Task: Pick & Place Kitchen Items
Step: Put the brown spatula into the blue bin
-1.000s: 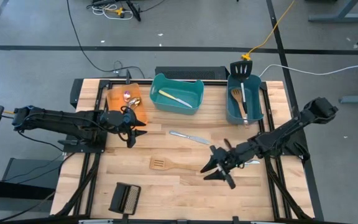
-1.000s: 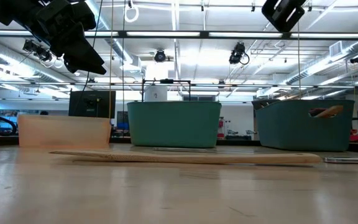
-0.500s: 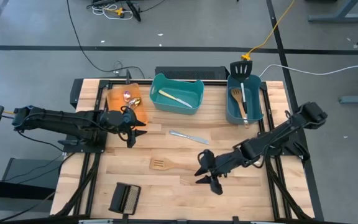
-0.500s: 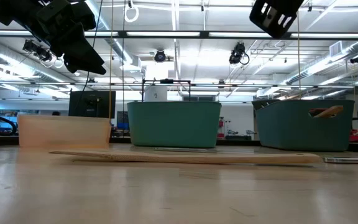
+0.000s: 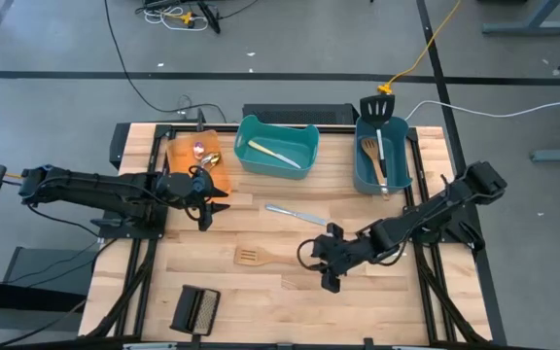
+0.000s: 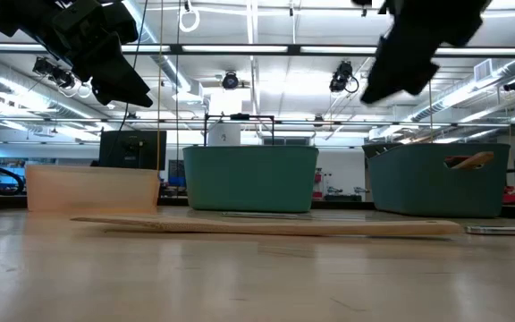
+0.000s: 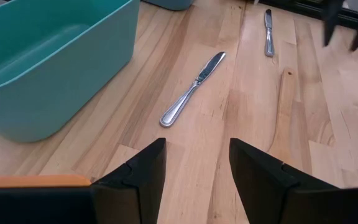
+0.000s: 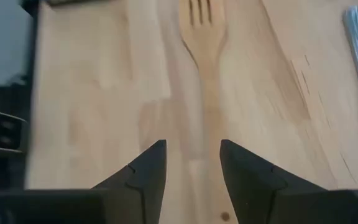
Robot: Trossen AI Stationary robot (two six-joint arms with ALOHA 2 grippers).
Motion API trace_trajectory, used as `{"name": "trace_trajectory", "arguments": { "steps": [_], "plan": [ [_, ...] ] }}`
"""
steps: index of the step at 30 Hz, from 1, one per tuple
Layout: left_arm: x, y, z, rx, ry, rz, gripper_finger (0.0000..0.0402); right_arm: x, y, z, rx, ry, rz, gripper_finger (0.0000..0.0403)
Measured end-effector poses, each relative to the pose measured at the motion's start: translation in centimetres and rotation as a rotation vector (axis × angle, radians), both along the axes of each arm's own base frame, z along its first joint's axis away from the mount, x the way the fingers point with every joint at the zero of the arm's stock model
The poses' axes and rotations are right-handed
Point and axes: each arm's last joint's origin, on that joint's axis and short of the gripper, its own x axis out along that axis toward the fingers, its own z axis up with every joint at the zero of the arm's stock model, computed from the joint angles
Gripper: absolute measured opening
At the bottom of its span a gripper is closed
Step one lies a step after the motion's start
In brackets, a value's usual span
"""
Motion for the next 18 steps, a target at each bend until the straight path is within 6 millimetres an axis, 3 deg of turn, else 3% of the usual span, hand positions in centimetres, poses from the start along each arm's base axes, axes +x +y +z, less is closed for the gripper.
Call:
{"name": "trace_trajectory", "arguments": {
  "steps": [10,18],
  "plan": [
    [0.0,0.0,0.0,-0.001,0.000,0.001,0.0181,1.5,-0.2,-4.1,-0.063,0.120,-0.009,0.0162],
    [0.0,0.0,0.0,-0.001,-0.001,0.000,0.0181,2.2,-0.1,-6.0,-0.097,0.143,0.003,0.0162]
  ]
}}
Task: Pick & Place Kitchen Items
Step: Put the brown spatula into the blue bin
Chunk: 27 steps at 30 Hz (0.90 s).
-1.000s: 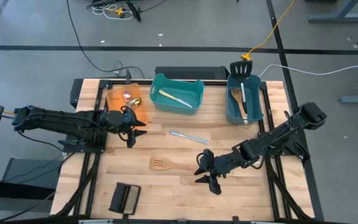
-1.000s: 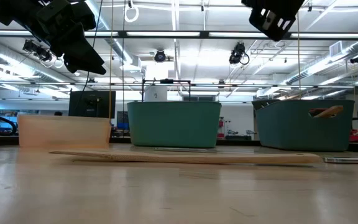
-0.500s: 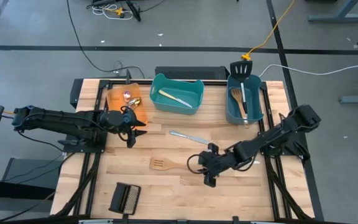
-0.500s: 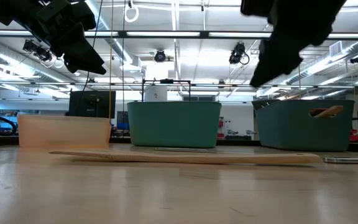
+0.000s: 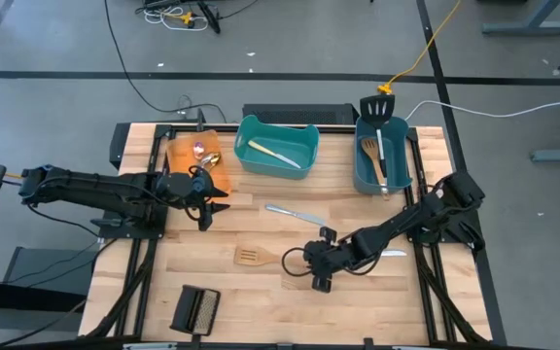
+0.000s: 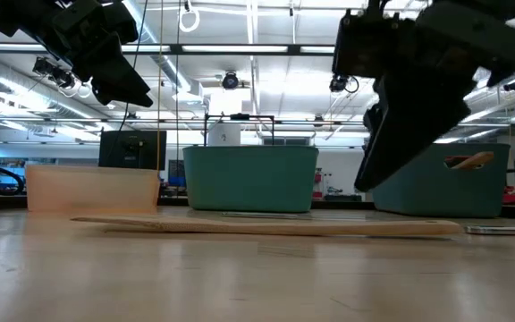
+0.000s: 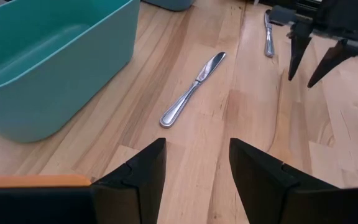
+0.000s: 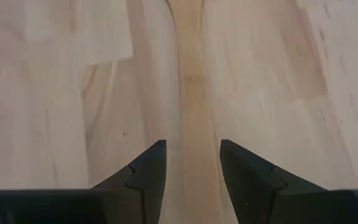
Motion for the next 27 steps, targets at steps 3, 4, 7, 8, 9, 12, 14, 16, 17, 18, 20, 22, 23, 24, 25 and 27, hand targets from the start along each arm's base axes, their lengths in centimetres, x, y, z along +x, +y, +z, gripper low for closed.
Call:
{"name": "trace_trajectory", "arguments": {
  "steps": [3,4,7,8,9,12,14,16,17,18,20,22,23,24,25,27],
  "plan": [
    [0.0,0.0,0.0,0.000,0.000,0.000,0.0181,0.1,0.1,-0.9,-0.013,0.023,0.004,0.0162],
    [0.0,0.0,0.0,0.000,0.000,0.000,0.0181,0.2,0.1,-1.1,-0.016,0.029,0.004,0.0162],
    [0.0,0.0,0.0,0.000,0.000,0.000,0.0181,0.3,0.1,-1.6,-0.019,0.031,0.003,0.0162],
    [0.0,0.0,0.0,0.000,0.001,0.000,0.0181,0.4,0.2,-1.7,-0.022,0.024,0.001,0.0162],
    [0.0,0.0,0.0,0.000,0.000,0.000,0.0181,0.6,0.2,-1.8,-0.021,0.014,0.000,0.0162],
    [0.0,0.0,0.0,0.000,0.000,0.000,0.0181,0.9,0.2,-2.2,-0.032,0.003,0.007,0.0162],
    [0.0,0.0,0.0,0.000,0.001,0.001,0.0181,1.0,0.1,-2.4,-0.027,0.003,0.007,0.0162],
    [0.0,0.0,0.0,0.000,0.000,0.001,0.0181,1.2,0.0,-2.7,-0.027,0.005,0.004,0.0162],
    [0.0,0.0,0.0,0.000,0.001,0.001,0.0181,1.2,-0.1,-2.7,-0.028,0.008,0.002,0.0162],
    [0.0,0.0,0.0,0.000,0.000,0.000,0.0181,1.2,-0.1,-2.7,-0.029,0.008,0.001,0.0162],
    [0.0,0.0,0.0,0.000,0.000,0.001,0.0181,1.3,-0.3,-2.7,-0.028,0.006,-0.004,0.0162],
    [0.0,0.0,0.0,0.000,0.000,0.001,0.0181,1.3,-0.3,-2.7,-0.030,0.006,-0.002,0.0162],
    [0.0,0.0,0.0,0.000,0.000,0.001,0.0181,1.4,-0.3,-2.7,-0.034,0.002,0.001,0.0162],
    [0.0,0.0,0.0,0.000,0.001,0.001,0.0181,1.4,-0.3,-2.7,-0.036,-0.003,0.004,0.0162],
    [0.0,0.0,0.0,0.000,0.000,0.000,0.0181,1.4,-0.3,-2.7,-0.036,-0.008,0.007,0.0162],
    [0.0,0.0,0.0,0.000,0.000,0.001,0.0181,1.6,-0.3,-2.6,-0.031,-0.021,0.005,0.0162]
  ]
}}
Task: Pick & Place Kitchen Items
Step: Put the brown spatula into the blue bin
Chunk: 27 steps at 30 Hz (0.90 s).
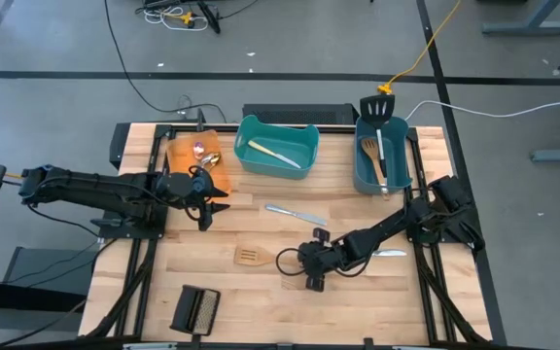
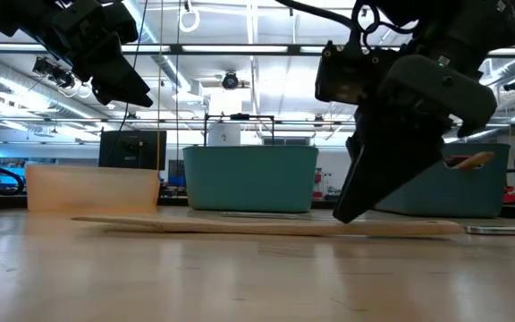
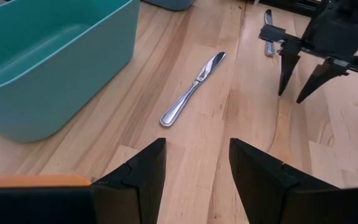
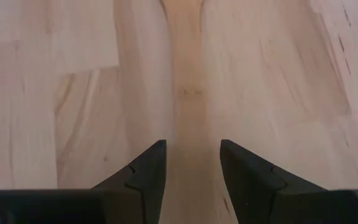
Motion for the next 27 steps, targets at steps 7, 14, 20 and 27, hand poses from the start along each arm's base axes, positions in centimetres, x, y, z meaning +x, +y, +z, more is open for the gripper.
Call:
{"name": "trace_trajectory", "arguments": {
  "steps": [7,14,20,27],
  "plan": [
    [0.0,0.0,0.0,0.000,0.000,0.000,0.0181,0.4,-0.4,0.1,0.008,-0.017,-0.006,0.0162],
    [0.0,0.0,0.0,0.000,0.000,0.000,0.0181,0.5,-0.6,0.1,0.022,-0.017,-0.004,0.0162],
    [0.0,0.0,0.0,0.000,0.000,0.000,0.0181,0.7,-0.5,-0.8,0.026,-0.009,0.000,0.0162],
    [0.0,0.0,0.0,0.000,0.001,0.000,0.0181,1.2,-0.2,-1.8,0.025,-0.025,-0.004,0.0162]
  ]
}}
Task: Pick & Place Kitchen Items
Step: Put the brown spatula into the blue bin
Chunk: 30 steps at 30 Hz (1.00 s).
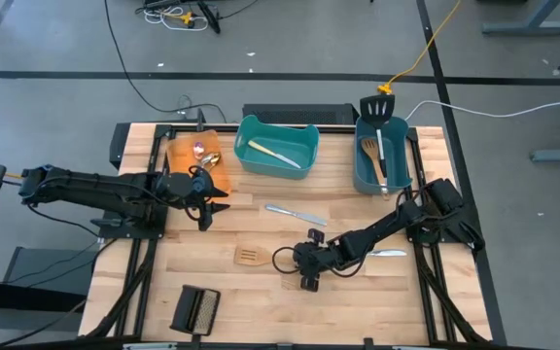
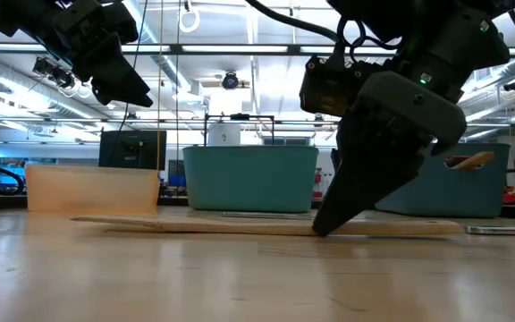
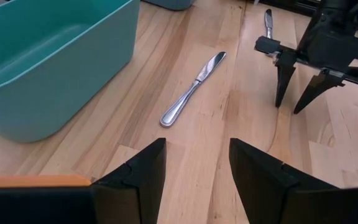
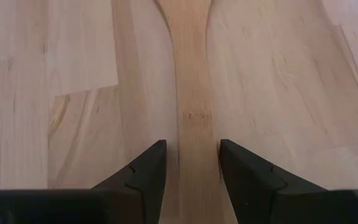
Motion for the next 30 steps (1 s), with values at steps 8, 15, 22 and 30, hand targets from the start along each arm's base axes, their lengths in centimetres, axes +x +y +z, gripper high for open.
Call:
{"name": "trace_trajectory", "arguments": {
  "steps": [8,15,22,30],
  "plan": [
    [0.0,0.0,0.0,0.000,0.000,0.000,0.0181,-0.4,0.1,-0.2,-0.004,0.038,-0.011,0.0162],
    [0.0,0.0,0.0,0.000,0.000,0.000,0.0181,-0.7,0.5,-0.6,-0.014,0.061,-0.011,0.0162],
    [0.0,0.0,0.0,0.001,0.000,-0.001,0.0181,-0.7,0.6,-1.5,-0.017,0.075,-0.026,0.0162],
    [0.0,0.0,0.0,0.001,0.000,-0.001,0.0181,-0.8,0.6,-1.5,-0.011,0.089,-0.031,0.0162]
  ]
}}
